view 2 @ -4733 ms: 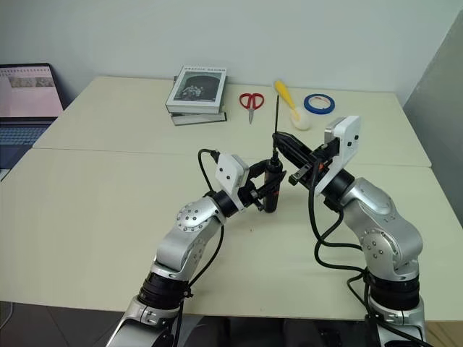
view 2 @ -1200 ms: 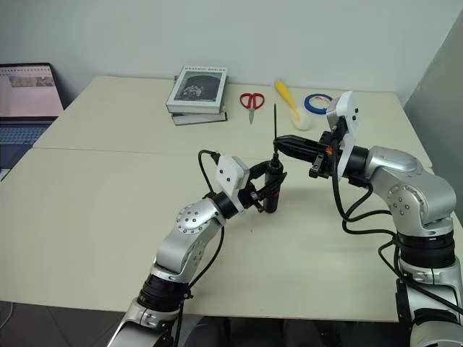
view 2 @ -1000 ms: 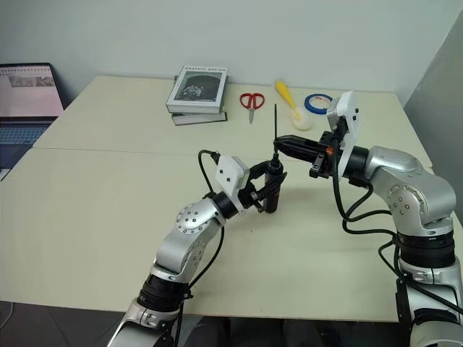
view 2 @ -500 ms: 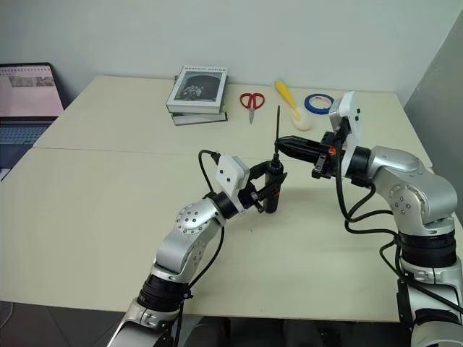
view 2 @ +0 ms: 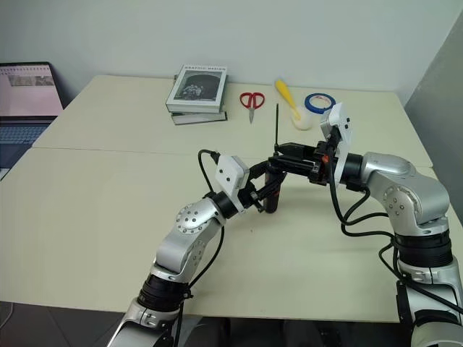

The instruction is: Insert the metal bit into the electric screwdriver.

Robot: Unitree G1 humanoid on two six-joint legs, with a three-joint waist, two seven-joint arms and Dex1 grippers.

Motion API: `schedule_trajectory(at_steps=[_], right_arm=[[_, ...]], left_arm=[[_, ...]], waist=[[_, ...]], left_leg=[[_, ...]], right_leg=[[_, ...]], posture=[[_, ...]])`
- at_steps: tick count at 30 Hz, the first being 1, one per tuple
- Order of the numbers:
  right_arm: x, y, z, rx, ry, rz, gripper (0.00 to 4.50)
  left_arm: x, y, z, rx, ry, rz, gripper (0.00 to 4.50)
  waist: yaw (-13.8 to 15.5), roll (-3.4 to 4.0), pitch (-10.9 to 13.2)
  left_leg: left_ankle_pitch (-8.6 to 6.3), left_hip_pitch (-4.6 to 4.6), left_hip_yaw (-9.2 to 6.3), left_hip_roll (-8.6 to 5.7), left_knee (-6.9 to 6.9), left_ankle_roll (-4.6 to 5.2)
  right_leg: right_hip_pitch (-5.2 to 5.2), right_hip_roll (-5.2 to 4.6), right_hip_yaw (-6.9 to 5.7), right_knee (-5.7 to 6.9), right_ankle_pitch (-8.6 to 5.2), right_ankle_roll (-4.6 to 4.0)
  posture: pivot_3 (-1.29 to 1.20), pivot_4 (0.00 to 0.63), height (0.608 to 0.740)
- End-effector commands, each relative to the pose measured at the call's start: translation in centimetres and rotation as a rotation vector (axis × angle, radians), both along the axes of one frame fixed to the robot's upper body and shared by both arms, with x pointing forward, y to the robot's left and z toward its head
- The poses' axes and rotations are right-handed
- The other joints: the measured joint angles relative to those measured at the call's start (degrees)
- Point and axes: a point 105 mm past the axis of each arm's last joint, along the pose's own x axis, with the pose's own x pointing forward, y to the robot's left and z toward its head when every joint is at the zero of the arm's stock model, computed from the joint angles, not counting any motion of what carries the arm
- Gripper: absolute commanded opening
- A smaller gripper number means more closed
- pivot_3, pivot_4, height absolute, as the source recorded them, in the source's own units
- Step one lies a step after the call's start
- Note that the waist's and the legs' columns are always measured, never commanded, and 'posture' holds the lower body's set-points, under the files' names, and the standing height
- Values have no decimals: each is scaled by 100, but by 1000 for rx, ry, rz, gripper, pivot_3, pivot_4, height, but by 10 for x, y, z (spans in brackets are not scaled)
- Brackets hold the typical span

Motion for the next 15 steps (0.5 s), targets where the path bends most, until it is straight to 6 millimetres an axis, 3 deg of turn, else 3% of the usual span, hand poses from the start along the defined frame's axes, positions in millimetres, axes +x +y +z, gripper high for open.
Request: schedule_trajectory(at_steps=[1,4,15], right_arm=[[-5,-1,14,34,-44,15,2795],[-5,-1,16,43,-49,13,3240],[-6,-2,40,108,-80,12,3243]], left_arm=[[-5,-5,10,-10,-38,-26,1657],[-5,-5,10,-9,-38,-27,1657],[-5,-5,10,-7,-37,-30,1657]], waist=[[0,0,0],[0,0,0],[4,1,0]], left_leg=[[0,-2,0,0,0,0],[0,-6,-2,0,0,0],[0,-33,-10,0,0,0]], right_leg=[[0,0,0,-3,0,0],[0,0,-2,-9,1,3],[-1,-1,-9,-52,19,20]], posture=[[0,150,740],[0,150,740],[0,150,740]])
